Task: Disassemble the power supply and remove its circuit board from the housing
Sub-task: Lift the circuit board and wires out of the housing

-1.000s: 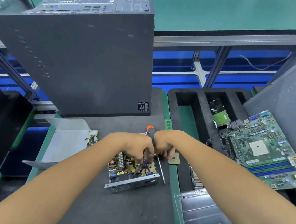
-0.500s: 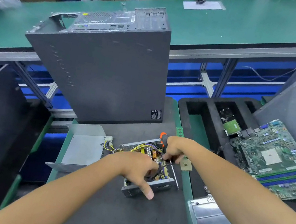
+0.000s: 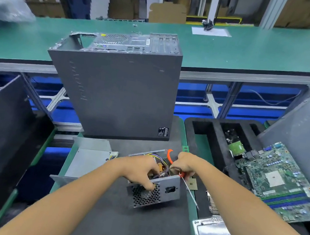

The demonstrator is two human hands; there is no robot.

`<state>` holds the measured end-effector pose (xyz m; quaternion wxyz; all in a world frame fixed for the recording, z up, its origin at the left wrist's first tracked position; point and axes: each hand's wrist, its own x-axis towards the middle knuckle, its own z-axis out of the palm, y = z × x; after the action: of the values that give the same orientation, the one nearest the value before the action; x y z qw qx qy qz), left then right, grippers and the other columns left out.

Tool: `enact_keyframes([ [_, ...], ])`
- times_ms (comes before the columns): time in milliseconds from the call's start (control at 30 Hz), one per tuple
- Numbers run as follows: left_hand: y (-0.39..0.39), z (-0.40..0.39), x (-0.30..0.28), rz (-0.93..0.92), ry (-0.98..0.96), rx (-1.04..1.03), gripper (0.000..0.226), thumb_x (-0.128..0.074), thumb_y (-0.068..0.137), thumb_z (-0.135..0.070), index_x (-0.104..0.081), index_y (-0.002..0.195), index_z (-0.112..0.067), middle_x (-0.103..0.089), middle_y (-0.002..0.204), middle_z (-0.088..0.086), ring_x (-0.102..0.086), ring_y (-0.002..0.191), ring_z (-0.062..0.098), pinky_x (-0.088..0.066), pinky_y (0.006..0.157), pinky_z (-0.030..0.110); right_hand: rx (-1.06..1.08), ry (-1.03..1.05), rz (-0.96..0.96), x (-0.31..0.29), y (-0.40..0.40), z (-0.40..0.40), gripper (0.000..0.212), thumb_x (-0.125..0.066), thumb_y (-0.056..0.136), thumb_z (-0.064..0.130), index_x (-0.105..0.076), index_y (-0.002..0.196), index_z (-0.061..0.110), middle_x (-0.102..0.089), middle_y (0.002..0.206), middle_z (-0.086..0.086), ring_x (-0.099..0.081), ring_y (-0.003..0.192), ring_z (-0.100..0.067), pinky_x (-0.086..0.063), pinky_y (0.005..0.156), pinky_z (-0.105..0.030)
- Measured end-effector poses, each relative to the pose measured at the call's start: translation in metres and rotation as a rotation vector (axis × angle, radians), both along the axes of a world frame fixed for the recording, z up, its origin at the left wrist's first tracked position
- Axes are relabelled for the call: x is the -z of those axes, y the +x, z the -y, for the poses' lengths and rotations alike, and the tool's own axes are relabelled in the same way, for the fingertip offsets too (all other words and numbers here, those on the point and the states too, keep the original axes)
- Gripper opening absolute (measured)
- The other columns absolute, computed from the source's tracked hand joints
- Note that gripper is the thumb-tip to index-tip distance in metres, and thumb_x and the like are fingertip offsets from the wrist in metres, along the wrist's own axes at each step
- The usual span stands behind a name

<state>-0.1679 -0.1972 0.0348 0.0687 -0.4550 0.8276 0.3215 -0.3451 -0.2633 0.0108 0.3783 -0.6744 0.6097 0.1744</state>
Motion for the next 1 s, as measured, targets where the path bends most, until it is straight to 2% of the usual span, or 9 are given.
enact_keyframes([
  [167,0.019,0.016,-0.013,-0.157,0.208,-0.156,0.004,-0.071,0.073,-0.027,-0.067,0.074,-0.027,-0.052,0.063,-0.003,-0.045,0.059,0.014,-0.037,0.059,0.030,0.109,-0.092,0.136,-0.013,-0.010,0.001,0.022,-0.053,0.094,0.021,-0.056,0.073,0.012,-0.063,0.071,-0.006,-0.059,0.054,-0.017,-0.052,0.054,-0.024],
  [233,0.023,0.020,-0.014,-0.175,0.257,-0.197,0.015,-0.070,0.071,-0.032,-0.072,0.084,-0.023,-0.058,0.068,-0.002,-0.047,0.061,0.014,-0.038,0.060,0.027,0.101,-0.104,0.149,-0.024,-0.013,0.000,0.024,-0.052,0.095,0.018,-0.053,0.071,0.016,-0.060,0.070,-0.002,-0.057,0.055,-0.013,-0.052,0.055,-0.024],
  [400,0.031,0.030,-0.018,-0.271,0.313,-0.339,0.018,-0.066,0.078,-0.024,-0.074,0.091,-0.016,-0.054,0.073,0.010,-0.039,0.059,0.015,-0.030,0.053,0.024,0.121,-0.290,0.190,-0.056,-0.016,-0.003,0.013,-0.045,0.094,0.016,-0.043,0.081,0.013,-0.049,0.077,-0.006,-0.045,0.063,-0.019,-0.035,0.054,-0.027],
  [467,0.037,0.034,-0.017,-0.329,0.369,-0.404,0.020,-0.065,0.083,-0.020,-0.072,0.095,-0.006,-0.054,0.078,0.013,-0.042,0.068,0.021,-0.031,0.059,0.028,0.137,-0.329,0.260,-0.067,-0.016,-0.004,0.015,-0.049,0.088,0.012,-0.039,0.077,0.015,-0.043,0.074,-0.001,-0.040,0.061,-0.015,-0.028,0.053,-0.026],
  [600,0.045,0.040,-0.014,-0.388,0.424,-0.410,0.018,-0.060,0.090,-0.017,-0.072,0.077,-0.017,-0.056,0.076,0.008,-0.038,0.074,0.025,-0.028,0.064,0.038,0.151,-0.363,0.408,-0.080,0.003,-0.007,0.030,-0.067,0.081,0.027,-0.042,0.067,0.018,-0.042,0.063,0.005,-0.042,0.055,-0.012,-0.030,0.056,-0.027],
  [667,0.046,0.039,-0.011,-0.412,0.429,-0.442,0.017,-0.058,0.093,-0.018,-0.071,0.092,-0.007,-0.057,0.084,0.013,-0.044,0.078,0.026,-0.032,0.068,0.039,0.112,-0.382,0.413,-0.077,0.015,-0.008,0.039,-0.071,0.080,0.030,-0.040,0.060,0.019,-0.040,0.058,0.006,-0.041,0.054,-0.012,-0.030,0.057,-0.027],
  [800,0.055,0.034,-0.002,-0.514,0.398,-0.524,0.024,-0.060,0.092,-0.029,-0.072,0.073,-0.022,-0.066,0.068,-0.009,-0.060,0.061,0.006,-0.045,0.056,0.018,0.001,-0.364,0.316,-0.067,0.026,-0.010,0.037,-0.077,0.077,0.027,-0.046,0.058,0.017,-0.047,0.057,0.002,-0.043,0.055,-0.015,-0.031,0.057,-0.028],
  [933,0.066,0.029,0.011,-0.672,0.405,-0.632,0.020,-0.066,0.089,-0.023,-0.072,0.100,-0.009,-0.072,0.102,0.009,-0.066,0.095,0.019,-0.051,0.092,0.035,0.041,-0.342,0.297,-0.067,0.031,-0.004,0.032,-0.078,0.077,0.025,-0.051,0.067,0.012,-0.067,0.079,-0.021,-0.059,0.066,-0.023,-0.037,0.064,-0.029],
  [1000,0.070,0.027,0.015,-0.748,0.422,-0.679,0.021,-0.064,0.089,-0.015,-0.070,0.107,-0.005,-0.069,0.109,0.016,-0.064,0.099,0.024,-0.049,0.096,0.039,0.037,-0.350,0.257,-0.069,0.036,-0.002,0.036,-0.078,0.078,0.024,-0.047,0.065,0.012,-0.067,0.076,-0.019,-0.060,0.067,-0.023,-0.038,0.063,-0.028],
])
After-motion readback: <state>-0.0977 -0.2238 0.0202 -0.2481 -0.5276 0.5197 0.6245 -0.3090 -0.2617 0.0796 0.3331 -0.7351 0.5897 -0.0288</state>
